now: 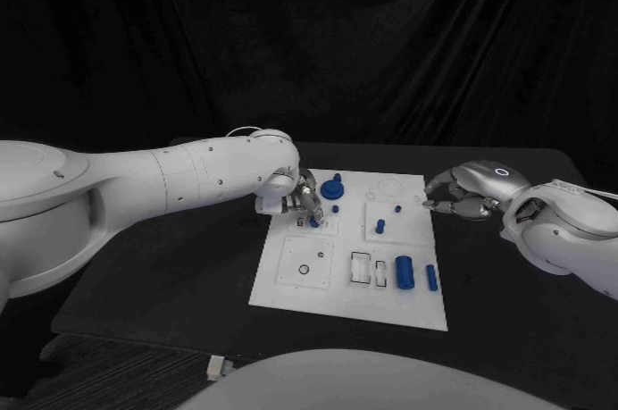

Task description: Assemble the parts on the task board

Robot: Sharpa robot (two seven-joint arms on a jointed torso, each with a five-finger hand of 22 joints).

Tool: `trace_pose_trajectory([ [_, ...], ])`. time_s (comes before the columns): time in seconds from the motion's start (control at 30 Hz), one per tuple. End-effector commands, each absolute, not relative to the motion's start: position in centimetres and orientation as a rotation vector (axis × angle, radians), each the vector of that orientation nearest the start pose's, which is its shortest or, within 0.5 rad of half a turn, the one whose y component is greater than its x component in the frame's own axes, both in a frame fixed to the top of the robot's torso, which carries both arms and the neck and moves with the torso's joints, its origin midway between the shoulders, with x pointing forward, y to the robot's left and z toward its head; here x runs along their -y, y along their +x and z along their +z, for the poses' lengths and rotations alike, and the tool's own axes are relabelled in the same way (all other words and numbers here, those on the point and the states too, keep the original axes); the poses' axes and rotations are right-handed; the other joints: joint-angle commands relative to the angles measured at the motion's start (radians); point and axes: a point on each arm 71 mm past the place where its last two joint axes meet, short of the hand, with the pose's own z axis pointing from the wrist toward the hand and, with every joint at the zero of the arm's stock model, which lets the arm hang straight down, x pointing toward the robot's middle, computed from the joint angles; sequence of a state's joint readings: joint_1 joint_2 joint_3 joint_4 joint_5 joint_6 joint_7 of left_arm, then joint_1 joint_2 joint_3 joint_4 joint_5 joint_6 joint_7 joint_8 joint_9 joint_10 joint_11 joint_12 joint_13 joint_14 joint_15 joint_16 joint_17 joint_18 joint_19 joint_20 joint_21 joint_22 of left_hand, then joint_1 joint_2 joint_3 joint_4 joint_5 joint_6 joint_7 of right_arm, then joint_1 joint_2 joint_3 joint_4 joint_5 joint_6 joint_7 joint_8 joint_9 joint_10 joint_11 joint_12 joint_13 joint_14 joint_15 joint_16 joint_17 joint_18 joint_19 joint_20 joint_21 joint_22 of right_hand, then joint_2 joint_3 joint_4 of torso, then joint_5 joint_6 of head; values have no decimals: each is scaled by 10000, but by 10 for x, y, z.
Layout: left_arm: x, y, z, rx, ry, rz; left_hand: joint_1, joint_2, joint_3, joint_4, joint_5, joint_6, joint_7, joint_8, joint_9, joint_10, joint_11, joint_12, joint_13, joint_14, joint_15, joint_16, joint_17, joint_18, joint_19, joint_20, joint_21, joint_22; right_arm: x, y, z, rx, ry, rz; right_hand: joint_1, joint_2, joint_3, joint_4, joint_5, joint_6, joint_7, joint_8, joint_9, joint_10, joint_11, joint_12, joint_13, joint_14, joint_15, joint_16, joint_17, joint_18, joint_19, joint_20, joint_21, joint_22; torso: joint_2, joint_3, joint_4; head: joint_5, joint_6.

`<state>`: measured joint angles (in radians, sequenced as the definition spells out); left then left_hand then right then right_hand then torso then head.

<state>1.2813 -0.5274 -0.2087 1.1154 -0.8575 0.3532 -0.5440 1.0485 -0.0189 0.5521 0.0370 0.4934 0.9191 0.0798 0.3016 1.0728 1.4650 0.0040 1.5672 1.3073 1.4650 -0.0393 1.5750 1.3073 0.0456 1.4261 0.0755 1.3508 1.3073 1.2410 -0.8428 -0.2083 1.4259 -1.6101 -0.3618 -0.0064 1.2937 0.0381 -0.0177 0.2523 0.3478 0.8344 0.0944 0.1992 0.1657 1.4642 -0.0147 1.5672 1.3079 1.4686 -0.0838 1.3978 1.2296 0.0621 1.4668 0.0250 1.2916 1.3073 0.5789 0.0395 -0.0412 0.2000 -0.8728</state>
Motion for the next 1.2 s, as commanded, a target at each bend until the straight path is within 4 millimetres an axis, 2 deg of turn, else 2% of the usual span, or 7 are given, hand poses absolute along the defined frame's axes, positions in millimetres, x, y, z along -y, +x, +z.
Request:
trace_pose_trajectory([
  [0.03,-178,519,-269,-26142,-1985,-2899,22,91,334,-402,50,32,-70,-44,13,1058,30,36,2635,1058,6,-42,2635,115,-56,-31,-52,1876,227,483,-226,-16713,-3955,5185,95,26,-1,-38,64,66,8,9,-9,983,68,-35,2483,439,75,-50,-19,19,180,61,-89,1774,-8,3,7,-38,2],
  [0.33,-181,521,-266,-26101,-2026,-2824,22,85,334,-418,54,53,-73,-34,18,1058,28,36,2635,1058,5,-42,2635,114,-52,-31,-48,1878,228,483,-226,-16727,-3942,5147,106,17,0,-48,93,64,10,6,-12,983,69,-35,2482,438,77,-54,-26,19,180,62,-91,1774,-26,9,-7,-94,2],
  [0.5,-180,522,-266,-26101,-2012,-2818,21,87,335,-420,54,56,-73,-33,19,1058,28,36,2635,1058,5,-42,2635,116,-56,-31,-53,1876,228,483,-227,-16776,-3932,5115,117,15,5,-54,132,60,12,0,-19,1030,72,5,2566,455,79,-3,72,5,199,65,-30,1793,-40,24,-12,-8,2],
  [0.7,-178,522,-266,-26129,-1956,-2840,24,96,342,-428,57,63,-74,-30,21,1058,27,36,2635,1058,5,-42,2635,115,-53,-30,-49,1877,227,483,-228,-16826,-3945,5127,123,15,9,-57,154,54,13,-5,-24,1031,73,6,2568,461,80,9,92,1,205,65,-14,1798,-21,19,-22,9,2],
  [0.83,-178,522,-266,-26135,-1959,-2829,43,111,364,-457,67,69,-77,-29,23,1058,23,36,2635,1058,3,-42,2635,115,-54,-30,-51,1876,227,483,-229,-16861,-3948,5128,123,15,9,-57,154,54,13,-5,-24,1031,73,6,2568,461,80,9,92,1,205,65,-14,1798,14,-1,0,9,2],
  [1.2,-180,522,-267,-26149,-1997,-2781,60,119,381,-484,75,72,-77,-28,26,1058,20,36,2635,1058,1,-42,2635,114,-50,-31,-45,1878,227,482,-230,-16878,-3956,5146,129,19,14,-60,178,49,14,-9,-28,1030,73,5,2566,459,81,2,76,5,202,66,-28,1794,12,-4,3,-17,2],
])
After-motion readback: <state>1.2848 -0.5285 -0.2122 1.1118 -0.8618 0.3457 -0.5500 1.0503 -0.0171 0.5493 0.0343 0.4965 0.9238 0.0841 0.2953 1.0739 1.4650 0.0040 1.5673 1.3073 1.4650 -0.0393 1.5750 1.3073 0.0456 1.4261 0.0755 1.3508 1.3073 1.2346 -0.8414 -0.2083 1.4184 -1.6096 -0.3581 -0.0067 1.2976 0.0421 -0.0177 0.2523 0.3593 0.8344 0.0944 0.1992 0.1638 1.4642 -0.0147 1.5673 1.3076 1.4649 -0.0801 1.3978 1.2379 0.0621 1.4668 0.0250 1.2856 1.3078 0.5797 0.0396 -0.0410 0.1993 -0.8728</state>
